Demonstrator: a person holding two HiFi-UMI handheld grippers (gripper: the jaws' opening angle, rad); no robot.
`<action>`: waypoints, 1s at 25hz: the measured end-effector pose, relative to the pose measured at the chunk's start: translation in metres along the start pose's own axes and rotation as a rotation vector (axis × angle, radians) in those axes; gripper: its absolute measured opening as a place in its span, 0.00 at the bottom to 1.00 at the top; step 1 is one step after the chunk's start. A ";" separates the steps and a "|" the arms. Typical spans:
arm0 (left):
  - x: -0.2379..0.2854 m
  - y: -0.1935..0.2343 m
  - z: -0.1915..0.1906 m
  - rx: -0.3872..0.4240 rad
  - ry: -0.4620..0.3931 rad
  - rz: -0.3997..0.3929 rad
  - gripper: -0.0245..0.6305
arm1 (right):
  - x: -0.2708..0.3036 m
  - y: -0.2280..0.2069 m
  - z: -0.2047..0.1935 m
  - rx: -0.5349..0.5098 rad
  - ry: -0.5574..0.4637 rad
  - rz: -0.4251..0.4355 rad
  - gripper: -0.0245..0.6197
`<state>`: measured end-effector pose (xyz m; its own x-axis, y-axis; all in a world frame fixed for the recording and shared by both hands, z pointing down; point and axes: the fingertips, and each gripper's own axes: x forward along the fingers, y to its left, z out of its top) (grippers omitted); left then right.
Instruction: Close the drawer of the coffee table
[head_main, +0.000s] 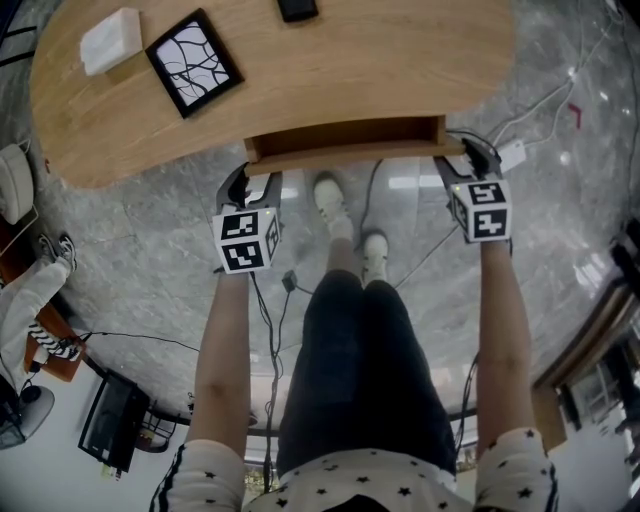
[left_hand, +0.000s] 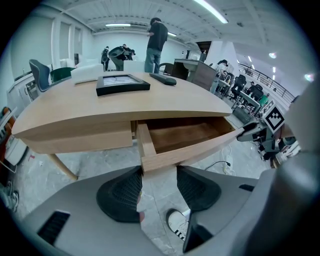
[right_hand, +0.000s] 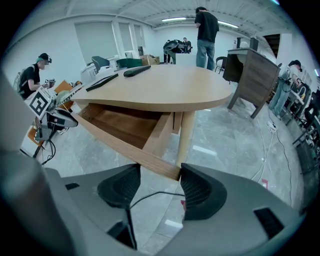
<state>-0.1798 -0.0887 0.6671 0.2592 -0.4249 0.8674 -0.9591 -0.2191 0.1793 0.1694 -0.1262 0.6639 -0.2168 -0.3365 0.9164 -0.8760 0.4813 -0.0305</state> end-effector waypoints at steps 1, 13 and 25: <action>0.001 0.001 0.001 0.001 -0.001 -0.001 0.38 | 0.001 0.000 0.000 0.005 0.004 0.000 0.42; 0.006 0.004 0.012 -0.002 -0.006 -0.009 0.38 | 0.004 -0.004 0.011 0.015 0.015 -0.005 0.42; 0.011 0.009 0.025 -0.002 -0.024 -0.006 0.38 | 0.010 -0.010 0.027 0.012 -0.005 -0.013 0.42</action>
<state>-0.1831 -0.1173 0.6665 0.2672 -0.4446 0.8550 -0.9579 -0.2197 0.1850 0.1642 -0.1556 0.6625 -0.2081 -0.3468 0.9146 -0.8837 0.4674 -0.0238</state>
